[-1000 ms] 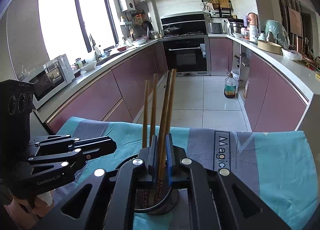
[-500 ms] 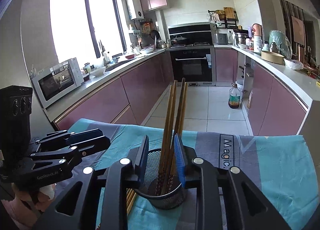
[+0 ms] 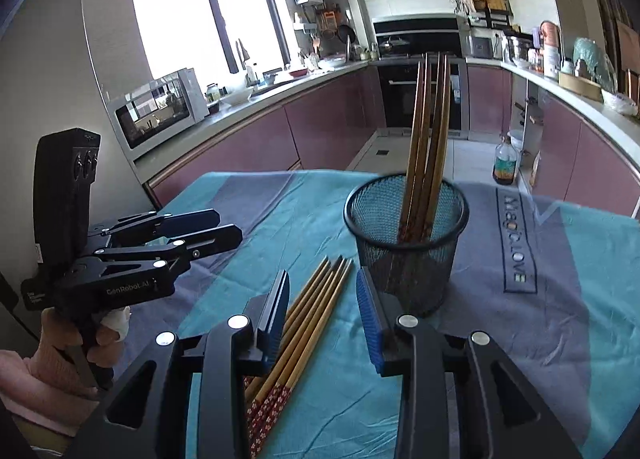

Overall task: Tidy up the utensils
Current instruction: 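Withdraw both open tools from the mesh cup toward the chopstick bundle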

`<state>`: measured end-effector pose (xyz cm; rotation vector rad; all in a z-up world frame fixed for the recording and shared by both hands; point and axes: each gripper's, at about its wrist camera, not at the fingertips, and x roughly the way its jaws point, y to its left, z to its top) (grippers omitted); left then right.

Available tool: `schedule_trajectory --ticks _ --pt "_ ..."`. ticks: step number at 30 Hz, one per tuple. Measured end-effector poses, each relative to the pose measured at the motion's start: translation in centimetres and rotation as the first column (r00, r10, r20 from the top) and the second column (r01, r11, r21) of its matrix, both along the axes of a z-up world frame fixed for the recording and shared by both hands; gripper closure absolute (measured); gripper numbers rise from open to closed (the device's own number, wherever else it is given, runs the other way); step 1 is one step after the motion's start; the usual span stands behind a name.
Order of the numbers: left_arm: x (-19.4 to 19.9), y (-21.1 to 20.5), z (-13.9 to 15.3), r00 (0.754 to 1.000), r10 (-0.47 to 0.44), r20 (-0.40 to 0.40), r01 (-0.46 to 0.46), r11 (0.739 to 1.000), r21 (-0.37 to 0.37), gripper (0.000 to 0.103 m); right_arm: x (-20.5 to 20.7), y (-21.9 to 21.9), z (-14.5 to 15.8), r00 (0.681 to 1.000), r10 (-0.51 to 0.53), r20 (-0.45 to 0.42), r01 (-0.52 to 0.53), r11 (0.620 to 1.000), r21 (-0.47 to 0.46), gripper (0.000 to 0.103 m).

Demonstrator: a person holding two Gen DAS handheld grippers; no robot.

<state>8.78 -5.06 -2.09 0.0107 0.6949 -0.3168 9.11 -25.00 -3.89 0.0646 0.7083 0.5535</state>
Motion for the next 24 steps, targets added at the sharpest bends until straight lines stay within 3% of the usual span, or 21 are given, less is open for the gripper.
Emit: schedule_trajectory --ticks 6,24 --pt "-1.2 0.5 -4.1 0.996 -0.001 -0.088 0.003 1.000 0.020 0.053 0.0 1.3 -3.7 0.994 0.005 -0.113 -0.005 1.000 -0.002 0.071" --pt "-0.5 -2.7 -7.8 0.979 -0.047 -0.199 0.057 0.997 0.045 0.049 -0.1 3.2 -6.4 0.987 -0.033 -0.158 0.022 0.997 -0.071 0.071"
